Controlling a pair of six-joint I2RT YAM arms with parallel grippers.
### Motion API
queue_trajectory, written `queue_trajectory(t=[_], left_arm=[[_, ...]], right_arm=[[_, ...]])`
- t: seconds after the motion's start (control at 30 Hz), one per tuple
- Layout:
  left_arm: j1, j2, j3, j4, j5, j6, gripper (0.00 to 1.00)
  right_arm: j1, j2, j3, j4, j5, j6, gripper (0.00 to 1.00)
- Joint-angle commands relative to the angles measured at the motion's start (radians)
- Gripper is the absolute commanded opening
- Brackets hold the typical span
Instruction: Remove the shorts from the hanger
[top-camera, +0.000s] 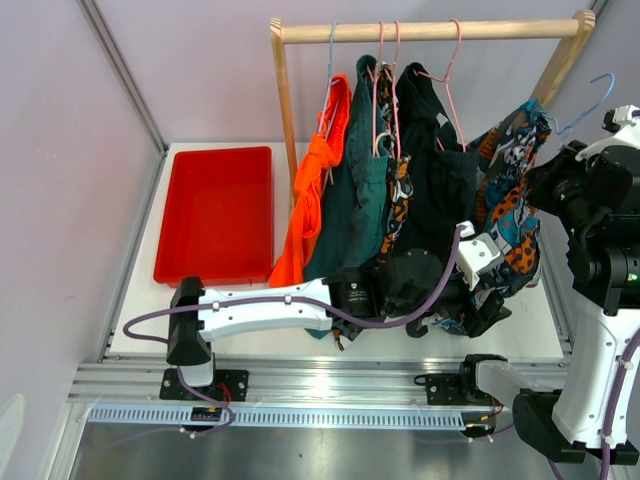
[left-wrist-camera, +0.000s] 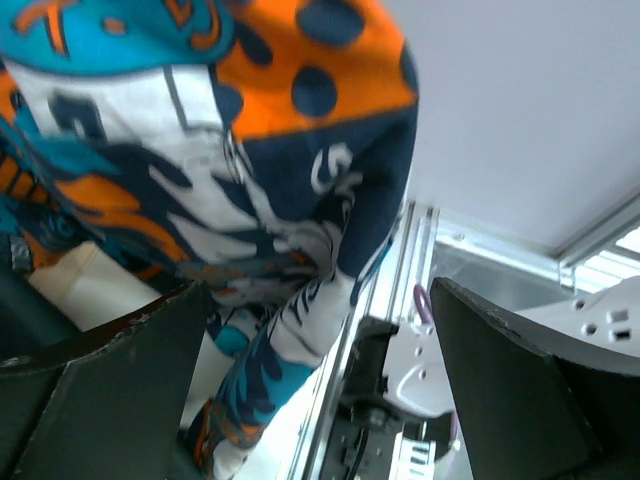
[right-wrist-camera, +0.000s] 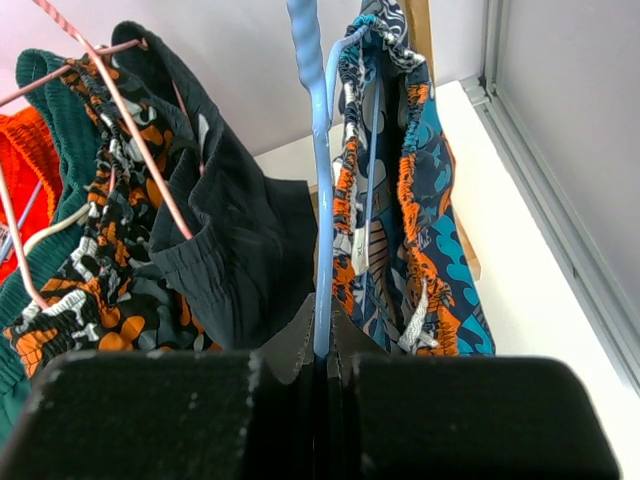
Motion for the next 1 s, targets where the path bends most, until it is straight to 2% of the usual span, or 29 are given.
queue_trajectory(t=[0.0, 0.1, 0.13, 0.17, 0.2, 0.27, 0.3, 0.33, 0.5, 0.53, 0.7, 0.77, 0.97], left_arm=[[-0.004, 0.004, -0.008, 0.147, 0.019, -0.005, 0.97], [-0.004, 0.030, 0.005, 0.197, 0.002, 0.009, 0.88], [-0.001, 0.053, 0.013, 0.200, -0.001, 0.015, 0.77], [0.000, 0.064, 0.022, 0.200, -0.003, 0.016, 0.70], [0.000, 0.078, 0.054, 0.195, 0.005, 0.016, 0.47], [0.002, 0.099, 0.078, 0.185, 0.011, 0.016, 0.28], [0.002, 0.102, 0.081, 0.182, 0.017, 0.013, 0.10], [0.000, 0.102, 0.067, 0.179, 0.017, 0.004, 0.02], [-0.012, -0.011, -0.062, 0.189, -0.003, -0.016, 0.00], [-0.027, -0.040, -0.158, 0.197, -0.019, -0.017, 0.00], [-0.130, -0.222, -0.413, 0.252, -0.110, -0.031, 0.00], [-0.171, -0.253, -0.518, 0.269, -0.153, -0.040, 0.00], [-0.254, -0.223, -0.616, 0.306, -0.175, -0.126, 0.00]], right_arm=[[0.001, -0.005, 0.048, 0.021, -0.033, 0.007, 0.00], [0.001, -0.007, 0.056, 0.005, -0.042, 0.013, 0.00], [0.001, -0.007, 0.056, 0.002, -0.049, 0.017, 0.00], [0.001, -0.007, 0.054, -0.002, -0.054, 0.022, 0.00], [0.001, -0.007, 0.054, -0.004, -0.059, 0.027, 0.00], [0.001, -0.004, 0.051, -0.004, -0.068, 0.030, 0.00], [0.001, -0.004, 0.053, -0.006, -0.069, 0.031, 0.00], [0.001, -0.002, 0.053, -0.004, -0.068, 0.030, 0.00], [0.000, 0.007, 0.059, -0.004, -0.045, 0.022, 0.00], [0.000, 0.015, 0.062, -0.004, -0.036, 0.019, 0.00], [-0.003, 0.038, 0.077, 0.008, -0.020, 0.010, 0.00], [-0.005, 0.055, 0.089, 0.008, -0.011, 0.005, 0.00], [-0.006, 0.068, 0.128, 0.005, -0.023, 0.030, 0.00]])
